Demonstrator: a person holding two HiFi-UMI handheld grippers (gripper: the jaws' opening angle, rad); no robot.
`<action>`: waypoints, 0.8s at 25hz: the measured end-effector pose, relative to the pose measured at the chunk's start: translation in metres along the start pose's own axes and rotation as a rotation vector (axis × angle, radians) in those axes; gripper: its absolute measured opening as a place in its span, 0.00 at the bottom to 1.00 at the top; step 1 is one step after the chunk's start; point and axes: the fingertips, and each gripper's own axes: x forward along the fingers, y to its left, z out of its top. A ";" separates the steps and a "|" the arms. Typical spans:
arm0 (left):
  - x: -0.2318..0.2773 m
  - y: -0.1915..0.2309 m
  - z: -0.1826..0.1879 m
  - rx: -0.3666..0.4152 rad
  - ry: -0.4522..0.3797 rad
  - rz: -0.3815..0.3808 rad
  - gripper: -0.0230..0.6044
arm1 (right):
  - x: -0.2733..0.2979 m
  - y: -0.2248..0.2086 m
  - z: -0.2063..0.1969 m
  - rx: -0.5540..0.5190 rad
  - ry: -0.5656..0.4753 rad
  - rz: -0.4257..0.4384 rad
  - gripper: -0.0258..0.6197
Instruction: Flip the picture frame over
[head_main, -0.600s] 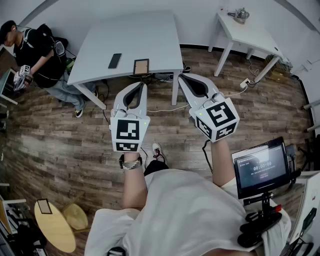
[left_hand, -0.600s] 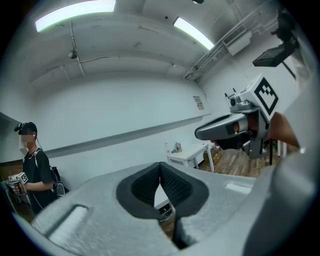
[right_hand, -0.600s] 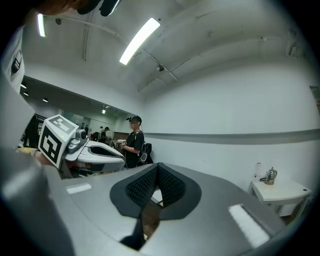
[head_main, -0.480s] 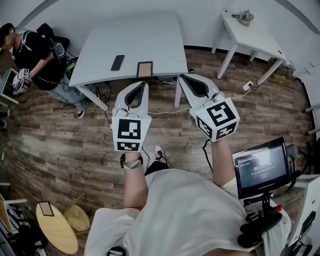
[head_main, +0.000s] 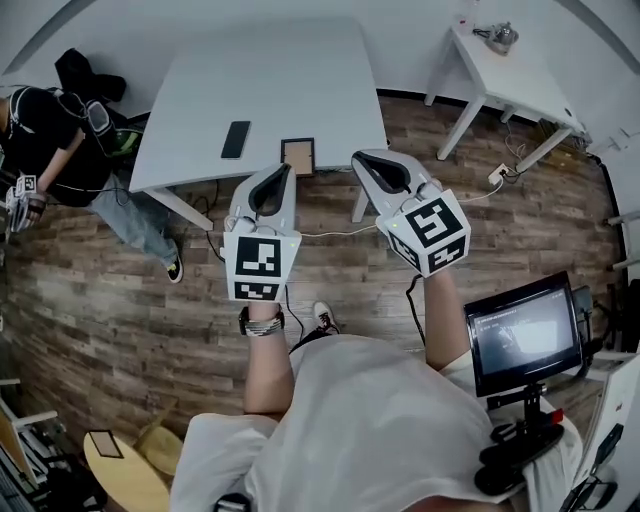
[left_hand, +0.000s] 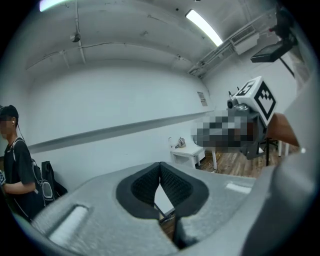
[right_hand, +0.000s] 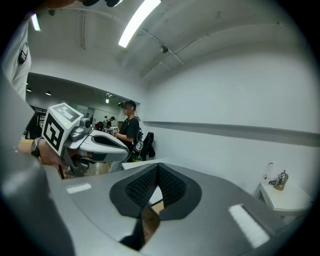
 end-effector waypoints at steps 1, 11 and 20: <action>0.004 0.005 -0.007 -0.007 0.011 -0.001 0.04 | 0.010 -0.001 -0.004 0.002 0.014 0.013 0.04; 0.035 0.060 -0.060 -0.045 0.091 0.000 0.04 | 0.099 -0.002 -0.029 -0.041 0.109 0.086 0.07; 0.045 0.082 -0.095 -0.096 0.134 0.027 0.04 | 0.145 0.007 -0.075 0.007 0.211 0.182 0.10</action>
